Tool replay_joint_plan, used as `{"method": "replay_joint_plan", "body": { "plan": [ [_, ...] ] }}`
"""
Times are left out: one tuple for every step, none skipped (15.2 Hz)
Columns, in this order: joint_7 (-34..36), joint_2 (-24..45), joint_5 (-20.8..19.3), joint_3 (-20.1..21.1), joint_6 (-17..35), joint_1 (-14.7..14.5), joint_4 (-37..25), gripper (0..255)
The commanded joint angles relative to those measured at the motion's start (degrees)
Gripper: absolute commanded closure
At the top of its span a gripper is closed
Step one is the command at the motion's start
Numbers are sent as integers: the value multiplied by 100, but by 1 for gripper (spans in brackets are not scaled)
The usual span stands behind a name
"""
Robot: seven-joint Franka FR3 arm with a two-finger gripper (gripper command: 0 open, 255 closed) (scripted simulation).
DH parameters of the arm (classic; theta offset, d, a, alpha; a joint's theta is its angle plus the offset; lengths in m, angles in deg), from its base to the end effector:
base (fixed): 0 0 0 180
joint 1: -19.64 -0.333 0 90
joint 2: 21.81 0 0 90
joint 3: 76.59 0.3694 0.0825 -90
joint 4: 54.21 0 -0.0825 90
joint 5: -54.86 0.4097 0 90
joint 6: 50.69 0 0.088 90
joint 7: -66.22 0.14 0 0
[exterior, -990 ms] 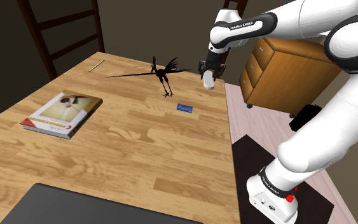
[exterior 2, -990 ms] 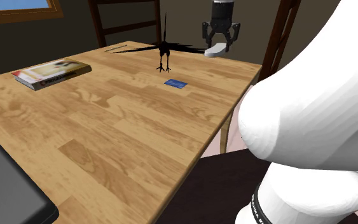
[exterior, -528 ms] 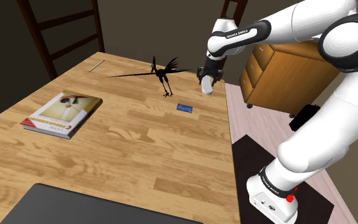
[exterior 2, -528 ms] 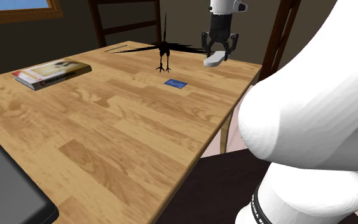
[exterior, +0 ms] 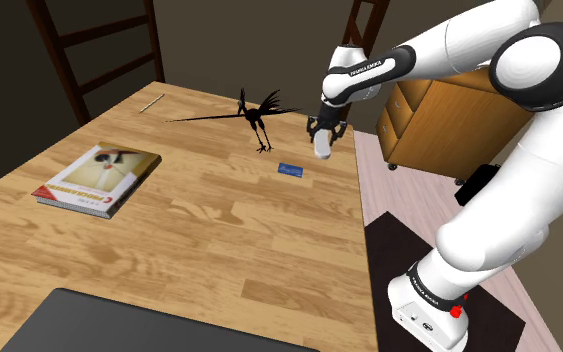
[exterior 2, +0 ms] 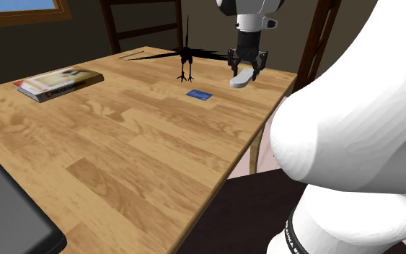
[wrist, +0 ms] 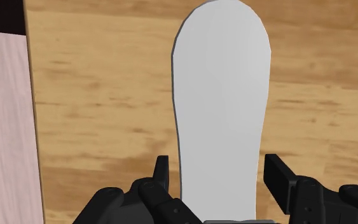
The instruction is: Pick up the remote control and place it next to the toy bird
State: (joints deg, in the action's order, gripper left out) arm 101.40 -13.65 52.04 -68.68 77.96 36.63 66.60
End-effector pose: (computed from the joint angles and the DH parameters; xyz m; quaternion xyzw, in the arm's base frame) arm 0.5837 -0.0972 0.3537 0.9317 -0.3630 0.0002 0.0096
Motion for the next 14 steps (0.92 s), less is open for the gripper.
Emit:
{"method": "replay_joint_plan", "body": {
  "plan": [
    [7,33,-8,0,51,-2,13,255],
    [7,33,-8,0,51,-2,13,255],
    [7,33,-8,0,51,-2,12,255],
    [7,33,-8,0,51,-2,12,255],
    [7,33,-8,0,51,-2,12,255],
    [7,33,-8,0,51,-2,12,255],
    [7,33,-8,0,51,-2,12,255],
    [7,33,-8,0,51,-2,13,0],
    [7,32,-8,0,51,-2,13,0],
    [7,32,-8,0,51,-2,14,0],
    [7,31,-8,0,51,-2,14,0],
    [7,31,-8,0,51,-2,14,0],
    [7,31,-8,0,51,-2,14,0],
    [-9,-70,16,5,-127,0,-63,0]
  ]
}}
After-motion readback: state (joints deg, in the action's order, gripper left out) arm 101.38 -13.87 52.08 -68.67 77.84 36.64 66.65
